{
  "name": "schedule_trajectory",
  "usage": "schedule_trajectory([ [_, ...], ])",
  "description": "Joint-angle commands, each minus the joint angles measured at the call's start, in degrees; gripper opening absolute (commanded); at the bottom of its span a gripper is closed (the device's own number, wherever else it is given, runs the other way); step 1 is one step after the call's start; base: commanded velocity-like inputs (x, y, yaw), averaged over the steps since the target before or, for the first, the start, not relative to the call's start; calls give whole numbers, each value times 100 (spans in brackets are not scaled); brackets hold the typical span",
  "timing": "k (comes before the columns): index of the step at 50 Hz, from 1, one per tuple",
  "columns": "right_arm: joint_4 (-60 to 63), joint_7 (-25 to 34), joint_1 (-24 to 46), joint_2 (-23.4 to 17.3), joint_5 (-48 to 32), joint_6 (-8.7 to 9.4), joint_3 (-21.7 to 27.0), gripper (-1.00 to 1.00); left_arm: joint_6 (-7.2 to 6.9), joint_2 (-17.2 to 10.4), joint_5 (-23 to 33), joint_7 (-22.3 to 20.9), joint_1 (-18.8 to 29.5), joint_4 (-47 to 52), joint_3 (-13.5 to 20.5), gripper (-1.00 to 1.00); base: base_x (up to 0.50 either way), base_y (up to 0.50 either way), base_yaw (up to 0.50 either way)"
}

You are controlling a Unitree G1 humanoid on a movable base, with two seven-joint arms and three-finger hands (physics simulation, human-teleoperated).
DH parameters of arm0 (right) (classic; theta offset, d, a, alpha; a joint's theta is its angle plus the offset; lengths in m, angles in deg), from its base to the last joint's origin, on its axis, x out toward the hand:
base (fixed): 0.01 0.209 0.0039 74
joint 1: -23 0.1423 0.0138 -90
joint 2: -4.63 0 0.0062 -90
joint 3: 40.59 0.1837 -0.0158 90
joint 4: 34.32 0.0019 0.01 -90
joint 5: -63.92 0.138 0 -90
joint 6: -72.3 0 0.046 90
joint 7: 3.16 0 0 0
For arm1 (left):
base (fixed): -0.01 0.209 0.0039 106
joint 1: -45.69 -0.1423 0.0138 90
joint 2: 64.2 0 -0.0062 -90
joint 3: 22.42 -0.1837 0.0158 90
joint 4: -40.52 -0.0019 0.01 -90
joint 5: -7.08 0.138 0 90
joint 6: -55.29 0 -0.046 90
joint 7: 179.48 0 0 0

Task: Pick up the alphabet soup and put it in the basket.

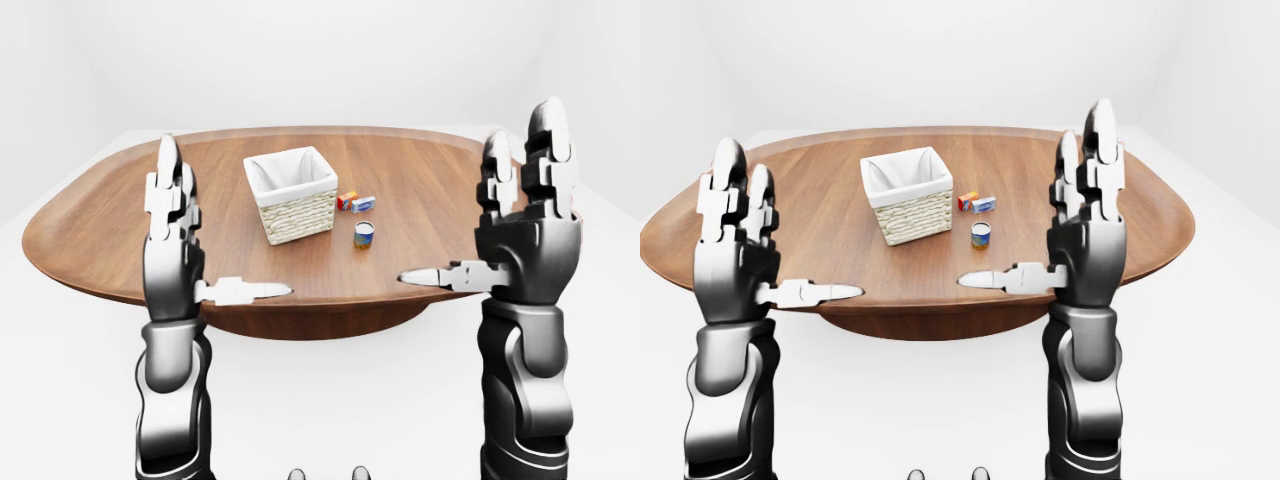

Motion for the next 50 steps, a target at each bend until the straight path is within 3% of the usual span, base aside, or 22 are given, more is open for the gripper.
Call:
schedule_trajectory([
  [1, 1259, -202, 442, -64, 250, 0, 50, 100, 0, -68, 122, -5, 279, 949, 137, 100, 0, 0, 0],
  [5, 1036, -165, 277, -45, 221, 0, 2, 100, 0, -121, 51, 20, 347, 927, 261, 100, 0, 0, 0],
  [12, 990, -157, 160, -8, 151, 0, -109, 100, 0, -76, 226, 116, 153, 703, 41, 100, 0, 0, 0],
  [19, 796, -69, 37, 33, -16, 0, -196, 100, 0, -65, 162, 73, 218, 773, 163, 100, 0, 0, 0],
  [50, 695, -50, -55, 99, -323, 0, -349, 100, 0, -58, 274, 86, 156, 543, 146, 100, 0, 0, 0],
])
